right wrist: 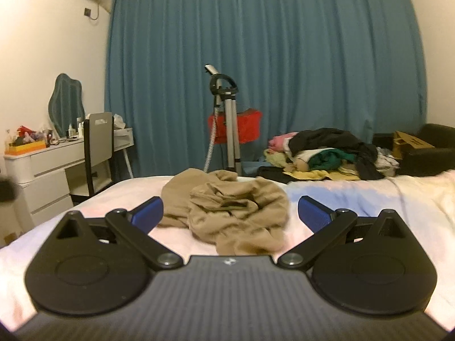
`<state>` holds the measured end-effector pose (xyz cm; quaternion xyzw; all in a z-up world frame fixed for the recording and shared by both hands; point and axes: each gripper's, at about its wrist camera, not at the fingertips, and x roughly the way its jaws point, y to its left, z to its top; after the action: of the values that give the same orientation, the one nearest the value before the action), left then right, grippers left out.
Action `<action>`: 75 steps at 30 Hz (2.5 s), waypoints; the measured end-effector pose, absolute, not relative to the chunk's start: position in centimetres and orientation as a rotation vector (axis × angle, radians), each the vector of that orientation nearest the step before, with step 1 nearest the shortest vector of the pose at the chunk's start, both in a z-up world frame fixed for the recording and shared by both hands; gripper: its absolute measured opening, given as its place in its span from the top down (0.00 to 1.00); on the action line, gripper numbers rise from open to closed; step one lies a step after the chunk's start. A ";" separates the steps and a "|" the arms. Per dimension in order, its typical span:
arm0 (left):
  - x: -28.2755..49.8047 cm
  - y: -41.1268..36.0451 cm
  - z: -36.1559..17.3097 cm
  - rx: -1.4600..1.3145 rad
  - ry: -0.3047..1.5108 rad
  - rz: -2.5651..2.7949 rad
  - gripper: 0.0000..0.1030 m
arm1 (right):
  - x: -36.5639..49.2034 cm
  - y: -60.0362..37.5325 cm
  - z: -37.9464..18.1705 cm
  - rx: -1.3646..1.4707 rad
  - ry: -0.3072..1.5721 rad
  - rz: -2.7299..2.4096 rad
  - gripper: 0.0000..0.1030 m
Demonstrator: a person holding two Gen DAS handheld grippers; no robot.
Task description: Fold clothes
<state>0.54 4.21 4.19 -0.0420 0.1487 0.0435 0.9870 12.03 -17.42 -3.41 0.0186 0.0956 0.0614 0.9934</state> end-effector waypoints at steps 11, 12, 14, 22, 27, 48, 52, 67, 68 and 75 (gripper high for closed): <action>8.7 9.4 -2.4 -0.206 0.481 0.074 0.00 | 35.1 -9.2 -10.0 -0.212 0.439 0.182 0.29; 9.5 9.5 -3.1 -0.216 0.491 0.071 0.00 | 36.5 -8.4 -10.8 -0.225 0.450 0.171 0.30; 11.0 9.9 -4.8 -0.225 0.513 0.055 0.00 | 38.8 -7.6 -12.0 -0.231 0.460 0.168 0.30; 15.7 10.5 -8.5 -0.318 0.594 0.003 0.00 | 41.8 -8.8 -10.0 -0.112 0.491 0.148 0.90; 15.4 9.2 -8.5 -0.303 0.585 -0.031 0.00 | 36.4 -11.1 -4.5 -0.057 0.386 0.180 0.90; 5.8 -0.5 -4.9 -0.255 0.509 -0.390 0.00 | 3.5 -18.0 4.5 0.081 0.079 0.313 0.91; 5.6 -3.8 -5.5 -0.178 0.507 -0.431 0.00 | 1.7 -19.4 4.4 0.141 0.062 0.366 0.91; 8.7 -4.9 -5.8 -0.237 0.356 -0.183 0.00 | 2.1 -25.5 1.7 0.210 0.043 0.377 0.91; 9.1 -4.8 -6.0 -0.228 0.373 -0.143 0.00 | 2.6 -25.6 1.3 0.207 0.062 0.365 0.91; 11.7 -5.6 -6.9 -0.037 0.470 -0.009 0.00 | 4.5 -25.1 -1.1 0.151 0.165 0.254 0.91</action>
<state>11.68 -5.62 -6.88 -0.0181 0.2327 -0.0045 0.9724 4.46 -25.08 -1.12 0.0750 0.0820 0.1262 0.9858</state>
